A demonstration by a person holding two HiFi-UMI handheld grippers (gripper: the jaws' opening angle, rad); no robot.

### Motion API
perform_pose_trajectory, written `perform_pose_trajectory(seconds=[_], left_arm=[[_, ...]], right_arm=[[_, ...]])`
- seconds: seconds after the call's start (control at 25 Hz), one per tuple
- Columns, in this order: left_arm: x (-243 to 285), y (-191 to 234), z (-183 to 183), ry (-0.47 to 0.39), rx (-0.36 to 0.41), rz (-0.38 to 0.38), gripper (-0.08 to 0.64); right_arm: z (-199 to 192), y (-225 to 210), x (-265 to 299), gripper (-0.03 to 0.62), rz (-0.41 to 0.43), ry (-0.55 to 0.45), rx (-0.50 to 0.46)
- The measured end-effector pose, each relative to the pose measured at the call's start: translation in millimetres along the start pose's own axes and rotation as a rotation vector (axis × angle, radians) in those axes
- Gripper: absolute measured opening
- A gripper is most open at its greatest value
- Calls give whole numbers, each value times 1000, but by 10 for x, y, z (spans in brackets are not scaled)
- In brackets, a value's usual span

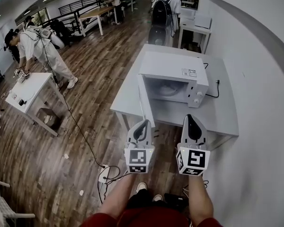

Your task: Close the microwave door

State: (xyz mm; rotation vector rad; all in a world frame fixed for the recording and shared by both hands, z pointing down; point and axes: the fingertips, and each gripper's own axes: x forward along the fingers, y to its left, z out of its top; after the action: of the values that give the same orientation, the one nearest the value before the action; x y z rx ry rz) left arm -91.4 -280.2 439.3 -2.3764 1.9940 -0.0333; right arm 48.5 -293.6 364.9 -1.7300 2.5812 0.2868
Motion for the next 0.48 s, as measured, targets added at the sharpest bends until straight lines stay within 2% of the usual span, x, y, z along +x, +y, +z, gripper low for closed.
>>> perform_pose_trajectory(seconds=[0.48], left_arm=[[-95,99,-703,111,9,8,26]], right_arm=[[-198,143,153,26,32,36,4]])
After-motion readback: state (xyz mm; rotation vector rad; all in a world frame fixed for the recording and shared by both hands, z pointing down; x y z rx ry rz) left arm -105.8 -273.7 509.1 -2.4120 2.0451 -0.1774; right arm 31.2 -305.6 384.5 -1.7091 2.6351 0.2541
